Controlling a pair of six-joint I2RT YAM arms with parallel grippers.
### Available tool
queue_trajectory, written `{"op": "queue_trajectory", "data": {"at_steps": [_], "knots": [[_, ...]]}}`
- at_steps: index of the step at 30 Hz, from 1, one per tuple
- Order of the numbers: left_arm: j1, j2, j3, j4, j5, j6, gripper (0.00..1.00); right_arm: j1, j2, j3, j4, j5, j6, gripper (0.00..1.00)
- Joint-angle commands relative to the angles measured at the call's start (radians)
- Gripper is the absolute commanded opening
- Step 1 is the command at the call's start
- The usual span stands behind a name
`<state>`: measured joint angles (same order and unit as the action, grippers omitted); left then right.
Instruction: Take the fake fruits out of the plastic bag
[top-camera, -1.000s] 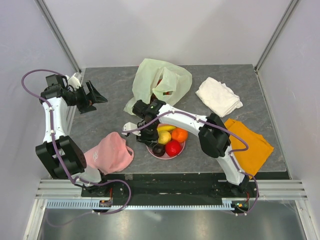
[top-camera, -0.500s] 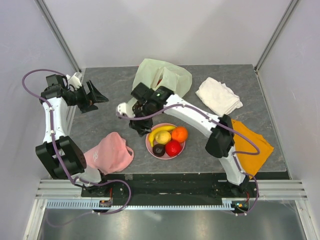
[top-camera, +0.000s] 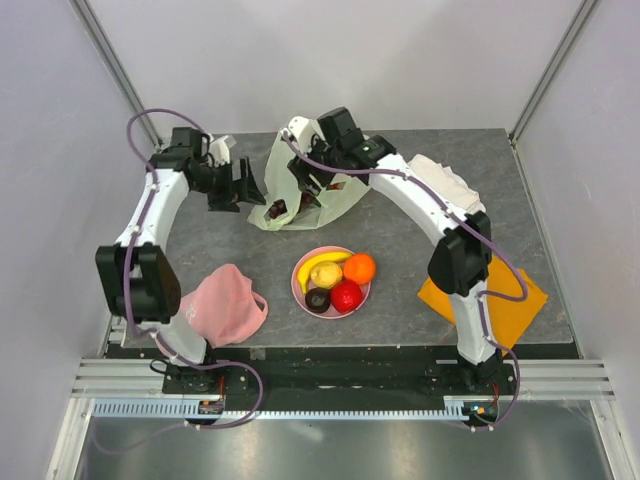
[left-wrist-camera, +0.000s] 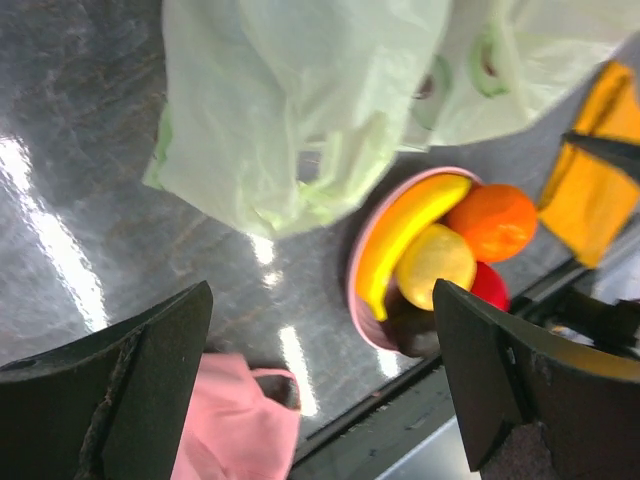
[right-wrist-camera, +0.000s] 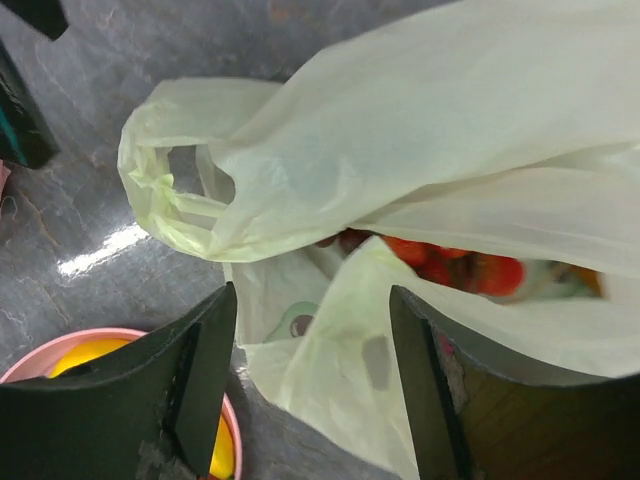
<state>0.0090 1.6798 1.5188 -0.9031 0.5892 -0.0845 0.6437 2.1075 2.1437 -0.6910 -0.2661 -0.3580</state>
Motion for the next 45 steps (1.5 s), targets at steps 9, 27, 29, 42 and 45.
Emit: {"op": "queue_trajectory", "data": {"at_steps": [9, 27, 29, 42, 45], "knots": [[-0.17, -0.089, -0.165, 0.23, -0.186, 0.423, 0.97, 0.022, 0.077, -0.044, 0.133, 0.013, 0.211, 0.69], [-0.389, -0.057, -0.358, 0.587, -0.483, 0.787, 0.86, 0.008, -0.001, -0.177, 0.134, 0.352, 0.209, 0.78], [-0.388, -0.045, -0.352, 0.59, -0.503, 0.792, 0.78, 0.01, -0.023, -0.211, 0.134, 0.413, 0.183, 0.79], [-0.38, -0.143, -0.237, 0.407, -0.376, 0.539, 0.02, -0.061, -0.204, -0.508, 0.176, 0.679, 0.059, 0.72], [-0.38, -0.221, -0.195, 0.356, -0.241, 0.474, 0.02, -0.126, -0.241, -0.573, 0.182, 0.692, 0.047, 0.65]]}}
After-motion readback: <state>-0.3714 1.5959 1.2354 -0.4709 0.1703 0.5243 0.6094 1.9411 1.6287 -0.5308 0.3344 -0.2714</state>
